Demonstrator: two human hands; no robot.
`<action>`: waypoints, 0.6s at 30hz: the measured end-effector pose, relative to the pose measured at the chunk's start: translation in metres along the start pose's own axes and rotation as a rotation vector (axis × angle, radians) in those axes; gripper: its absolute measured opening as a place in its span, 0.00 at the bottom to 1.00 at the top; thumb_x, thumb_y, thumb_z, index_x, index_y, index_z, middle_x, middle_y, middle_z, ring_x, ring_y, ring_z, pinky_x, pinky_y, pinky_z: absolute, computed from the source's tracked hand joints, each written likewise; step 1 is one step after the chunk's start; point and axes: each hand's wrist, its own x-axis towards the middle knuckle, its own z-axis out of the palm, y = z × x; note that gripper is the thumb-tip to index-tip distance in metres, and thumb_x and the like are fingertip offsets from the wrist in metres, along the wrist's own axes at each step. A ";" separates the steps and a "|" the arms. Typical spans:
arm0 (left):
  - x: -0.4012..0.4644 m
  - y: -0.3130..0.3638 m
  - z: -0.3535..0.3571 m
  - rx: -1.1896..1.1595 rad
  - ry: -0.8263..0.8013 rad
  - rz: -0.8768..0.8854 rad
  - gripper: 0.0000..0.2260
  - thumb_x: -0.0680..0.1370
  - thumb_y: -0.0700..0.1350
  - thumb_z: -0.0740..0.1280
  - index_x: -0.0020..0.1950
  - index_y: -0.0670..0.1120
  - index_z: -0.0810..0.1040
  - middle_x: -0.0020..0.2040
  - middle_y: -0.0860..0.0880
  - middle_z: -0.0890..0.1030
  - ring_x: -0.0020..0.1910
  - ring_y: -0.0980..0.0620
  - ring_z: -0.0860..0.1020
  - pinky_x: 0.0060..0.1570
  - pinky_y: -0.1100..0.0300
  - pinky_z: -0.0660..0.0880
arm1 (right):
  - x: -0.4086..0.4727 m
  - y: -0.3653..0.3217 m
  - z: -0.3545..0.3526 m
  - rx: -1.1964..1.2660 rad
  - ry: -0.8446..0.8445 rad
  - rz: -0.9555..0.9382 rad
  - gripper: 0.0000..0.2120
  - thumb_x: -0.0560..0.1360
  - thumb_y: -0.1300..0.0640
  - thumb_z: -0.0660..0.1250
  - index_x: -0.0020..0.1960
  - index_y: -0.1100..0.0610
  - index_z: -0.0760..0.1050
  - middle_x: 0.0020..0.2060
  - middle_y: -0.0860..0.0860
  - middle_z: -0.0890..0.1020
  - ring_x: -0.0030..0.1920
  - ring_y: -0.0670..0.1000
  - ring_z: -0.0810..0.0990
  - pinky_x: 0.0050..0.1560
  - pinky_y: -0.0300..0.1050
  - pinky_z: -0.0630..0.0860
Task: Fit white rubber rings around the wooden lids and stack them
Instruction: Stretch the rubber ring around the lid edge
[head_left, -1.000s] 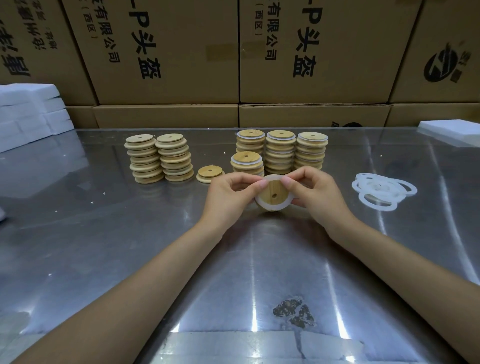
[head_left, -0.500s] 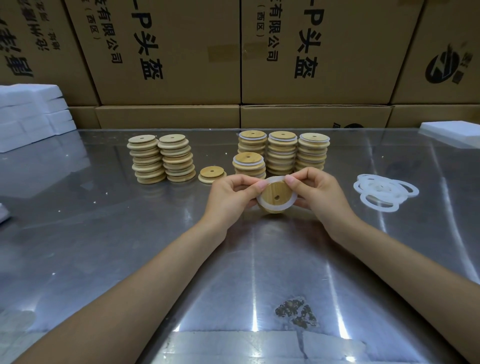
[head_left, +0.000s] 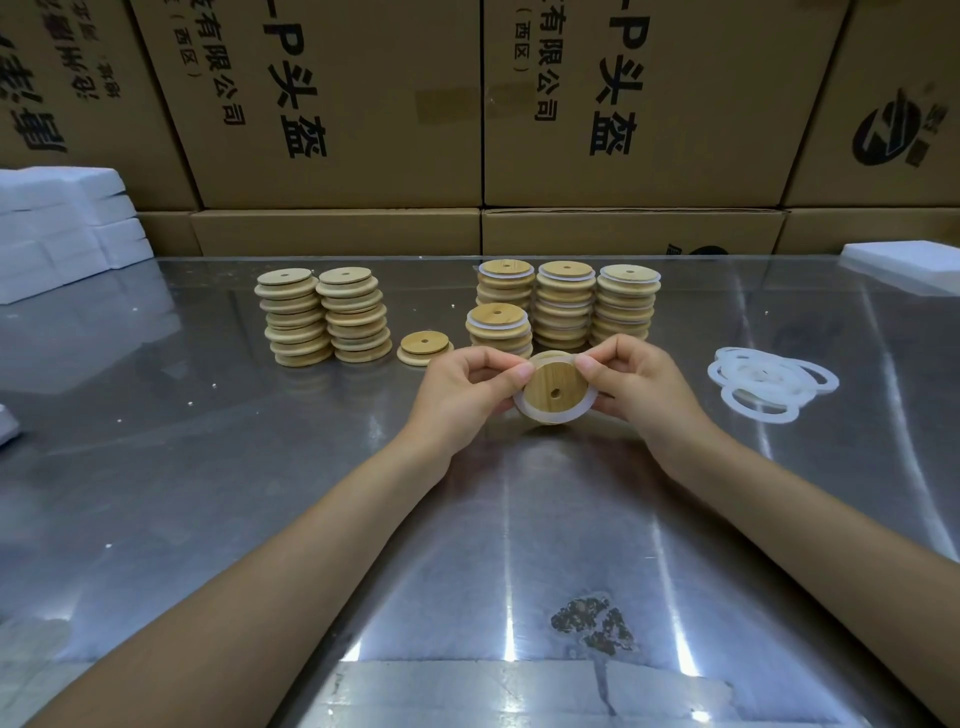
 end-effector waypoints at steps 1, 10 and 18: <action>0.000 -0.001 -0.001 0.013 -0.016 0.012 0.01 0.75 0.39 0.70 0.45 0.44 0.80 0.44 0.45 0.83 0.43 0.54 0.81 0.46 0.62 0.80 | 0.001 0.000 -0.002 0.007 -0.022 0.012 0.05 0.77 0.62 0.65 0.42 0.58 0.75 0.39 0.52 0.83 0.38 0.42 0.82 0.39 0.35 0.80; 0.003 -0.005 -0.006 0.222 -0.151 0.156 0.09 0.72 0.35 0.72 0.46 0.47 0.77 0.47 0.49 0.82 0.45 0.56 0.80 0.46 0.67 0.77 | 0.003 -0.001 -0.020 -0.007 -0.191 0.133 0.03 0.77 0.57 0.65 0.46 0.55 0.77 0.43 0.51 0.84 0.45 0.46 0.83 0.48 0.45 0.80; 0.004 -0.005 -0.008 0.182 -0.141 0.116 0.15 0.71 0.33 0.72 0.54 0.45 0.75 0.49 0.48 0.81 0.40 0.55 0.81 0.41 0.66 0.78 | -0.001 -0.006 -0.016 -0.004 -0.172 0.093 0.02 0.76 0.58 0.67 0.45 0.55 0.75 0.37 0.50 0.85 0.38 0.45 0.84 0.38 0.40 0.81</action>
